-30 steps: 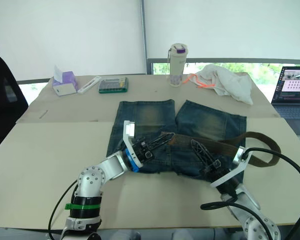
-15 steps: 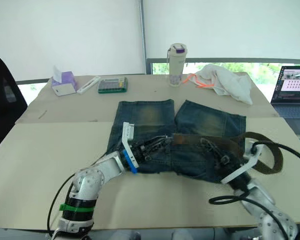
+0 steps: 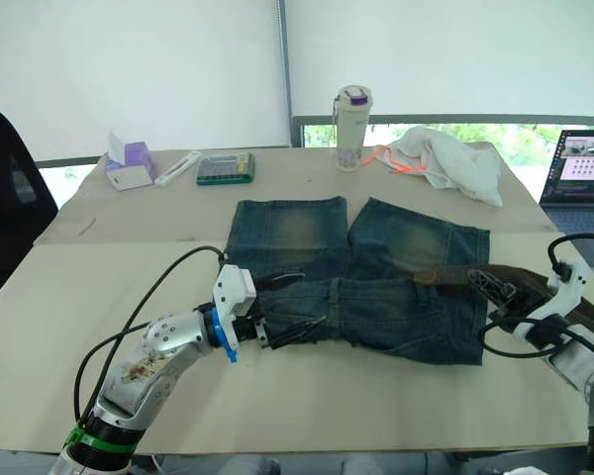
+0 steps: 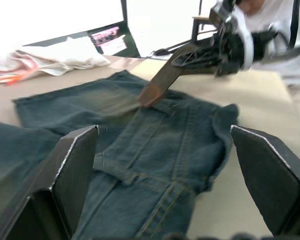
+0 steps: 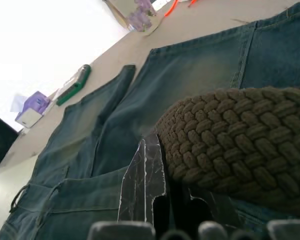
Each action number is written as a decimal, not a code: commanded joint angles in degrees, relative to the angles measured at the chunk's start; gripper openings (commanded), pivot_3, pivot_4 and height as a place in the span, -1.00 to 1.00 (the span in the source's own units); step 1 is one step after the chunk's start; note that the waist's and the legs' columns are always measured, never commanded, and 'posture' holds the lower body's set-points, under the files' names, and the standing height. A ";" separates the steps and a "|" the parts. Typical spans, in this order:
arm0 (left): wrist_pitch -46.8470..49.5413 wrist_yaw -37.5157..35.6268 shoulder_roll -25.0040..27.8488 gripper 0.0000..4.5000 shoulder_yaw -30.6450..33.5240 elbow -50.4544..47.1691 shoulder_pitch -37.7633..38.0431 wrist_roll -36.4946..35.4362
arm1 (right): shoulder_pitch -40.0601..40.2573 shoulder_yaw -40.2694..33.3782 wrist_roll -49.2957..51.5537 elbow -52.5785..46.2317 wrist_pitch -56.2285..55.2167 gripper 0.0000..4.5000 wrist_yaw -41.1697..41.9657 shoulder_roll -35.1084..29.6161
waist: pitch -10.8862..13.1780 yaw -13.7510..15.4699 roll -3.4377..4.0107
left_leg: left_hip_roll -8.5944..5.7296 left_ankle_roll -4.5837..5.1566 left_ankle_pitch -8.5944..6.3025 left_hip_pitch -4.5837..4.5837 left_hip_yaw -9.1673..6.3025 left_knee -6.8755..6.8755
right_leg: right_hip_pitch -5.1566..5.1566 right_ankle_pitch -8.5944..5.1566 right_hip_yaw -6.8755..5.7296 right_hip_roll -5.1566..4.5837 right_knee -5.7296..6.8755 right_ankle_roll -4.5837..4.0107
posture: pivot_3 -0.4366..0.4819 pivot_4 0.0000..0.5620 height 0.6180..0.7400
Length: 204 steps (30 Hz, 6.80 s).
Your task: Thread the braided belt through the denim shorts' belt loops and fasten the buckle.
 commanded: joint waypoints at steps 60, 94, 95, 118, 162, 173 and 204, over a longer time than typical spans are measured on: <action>5.71 -10.80 0.95 0.99 4.92 3.54 -1.82 -10.45 | -10.96 2.20 -15.05 4.92 9.72 -1.00 11.99 7.35 | -0.09 -0.92 0.22 | 0.08 0.03 0.01 0.08 -0.02 0.02 | 0.01 0.02 0.00 0.08 0.07 0.00 | -0.05 -0.47 1.00; 36.55 5.62 -29.71 0.99 15.09 37.76 -22.00 -26.06 | -6.92 -7.04 7.33 1.66 23.43 -1.00 12.44 15.09 | 0.01 -0.92 0.04 | -0.01 0.04 0.00 -0.01 -0.03 0.24 | 0.03 0.03 -0.05 0.09 0.14 0.06 | -0.05 -0.47 1.00; 36.15 5.79 -30.12 0.99 15.54 38.36 -22.32 -26.05 | -6.70 -6.98 7.39 1.43 23.54 -1.00 12.51 14.98 | 0.01 -0.90 0.04 | -0.01 0.04 0.00 -0.01 -0.03 0.24 | 0.03 0.03 -0.05 0.09 0.13 0.06 | -0.05 -0.47 1.00; 28.80 9.45 -31.64 -1.00 16.84 40.92 -22.40 -22.04 | -2.04 -7.29 1.46 -1.43 16.57 0.98 15.24 8.40 | 0.01 -0.82 0.03 | -0.03 0.03 0.00 -0.01 -0.02 0.24 | 0.02 0.03 -0.04 0.06 0.11 0.08 | -0.05 -0.47 1.00; 44.28 23.40 -25.39 -1.00 23.30 17.20 -11.07 -35.02 | 2.31 10.57 12.81 -26.78 2.87 -0.99 -18.43 33.79 | -0.32 -0.99 0.21 | -0.03 -0.21 0.16 -0.22 -0.22 0.02 | -0.59 0.17 0.09 0.13 0.24 0.00 | -0.05 -0.47 1.00; 42.29 22.47 -22.77 -1.00 19.31 18.29 -10.83 -29.58 | 2.75 13.32 6.50 -26.16 2.17 -0.99 -18.10 30.90 | -0.32 -0.96 0.21 | -0.03 -0.21 0.16 -0.23 -0.19 0.02 | -0.59 0.17 0.09 0.13 0.23 0.00 | -0.05 -0.47 1.00; 36.06 14.53 -13.16 0.35 15.51 11.71 -5.60 -26.67 | -0.41 8.42 6.20 -21.11 0.10 -1.00 -18.06 28.08 | -0.33 -1.02 0.20 | 0.01 -0.21 0.16 -0.22 -0.23 -0.01 | -0.60 0.19 0.09 0.15 0.23 -0.03 | -0.05 -0.47 1.00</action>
